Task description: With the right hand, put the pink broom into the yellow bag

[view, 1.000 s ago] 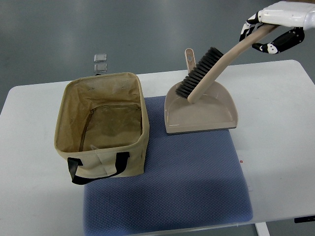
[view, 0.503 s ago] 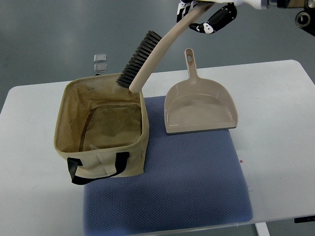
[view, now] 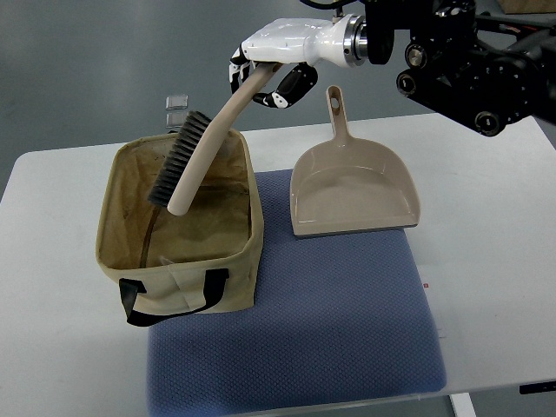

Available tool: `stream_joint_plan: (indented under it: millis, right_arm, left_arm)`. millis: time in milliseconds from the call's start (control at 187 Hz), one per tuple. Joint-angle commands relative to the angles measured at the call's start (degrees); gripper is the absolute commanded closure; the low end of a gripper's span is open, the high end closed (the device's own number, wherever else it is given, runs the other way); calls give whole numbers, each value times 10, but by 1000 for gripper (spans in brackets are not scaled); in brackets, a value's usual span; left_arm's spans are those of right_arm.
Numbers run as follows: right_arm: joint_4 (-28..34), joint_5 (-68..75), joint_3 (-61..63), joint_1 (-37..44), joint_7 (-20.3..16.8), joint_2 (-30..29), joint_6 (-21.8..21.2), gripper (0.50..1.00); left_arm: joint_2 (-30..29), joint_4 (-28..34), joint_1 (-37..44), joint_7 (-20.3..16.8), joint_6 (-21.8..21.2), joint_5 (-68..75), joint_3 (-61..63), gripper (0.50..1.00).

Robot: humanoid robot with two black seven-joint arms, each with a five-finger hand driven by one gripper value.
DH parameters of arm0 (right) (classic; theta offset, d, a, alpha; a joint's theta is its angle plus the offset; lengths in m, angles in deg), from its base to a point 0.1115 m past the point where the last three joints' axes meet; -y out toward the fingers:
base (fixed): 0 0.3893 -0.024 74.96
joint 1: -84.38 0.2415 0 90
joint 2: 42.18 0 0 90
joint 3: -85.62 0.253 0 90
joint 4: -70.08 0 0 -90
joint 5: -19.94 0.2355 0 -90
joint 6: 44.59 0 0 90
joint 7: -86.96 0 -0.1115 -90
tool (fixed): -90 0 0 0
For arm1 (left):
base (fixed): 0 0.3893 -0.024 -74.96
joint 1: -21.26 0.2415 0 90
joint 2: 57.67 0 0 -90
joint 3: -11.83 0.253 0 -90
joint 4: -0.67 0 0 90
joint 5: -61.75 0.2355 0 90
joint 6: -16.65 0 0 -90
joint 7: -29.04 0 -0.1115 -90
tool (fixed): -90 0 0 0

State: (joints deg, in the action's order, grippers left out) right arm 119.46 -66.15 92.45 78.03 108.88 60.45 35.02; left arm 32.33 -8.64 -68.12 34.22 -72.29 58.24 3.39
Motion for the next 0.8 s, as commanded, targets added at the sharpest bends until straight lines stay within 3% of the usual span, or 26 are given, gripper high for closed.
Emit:
stream_joint_plan:
  millis: [0,171,235,241,246,251,257,273,310,658,797]
  right_arm:
    - [-9,-9,-8,-16,-10,-34,15,1000]
    - [-12,-22,-7,-45,-15,-59,31,1000]
    - [-12,-21,-7,-49,-15,-64,35,869]
    - [-12,-21,-7,-50,-15,-64,35,834]
    - [-12,-21,-7,-50,-15,-64,35,834]
    - [-12,-20,-7,-50,-15,-64,35,798]
    - [-12,-20,-7,-50,-15,-64,35,797]
    - [-12,-20,-7,-50,-15,-64,34,734]
    - [-12,-20,-7,-52,-15,-65,34,687]
    - [-8,-10,5,-53,-14,-52,35,630]
    - [-8,16,78,-61,-12,-35,37,611]
  left_arm:
    - [0,0,0,0,0,0,0,500]
    - [0,0,0,0,0,0,0,500]
    - [0,0,1,0,0,0,0,500]
    - [0,0,0,0,0,0,0,500]
    - [0,0,0,0,0,0,0,500]
    - [0,0,1,0,0,0,0,500]
    - [0,0,1,0,0,0,0,500]
    - [0,0,1,0,0,0,0,500]
    - [0,0,1,0,0,0,0,500]
    - [0,0,1,0,0,0,0,500]
    - [0,0,1,0,0,0,0,500]
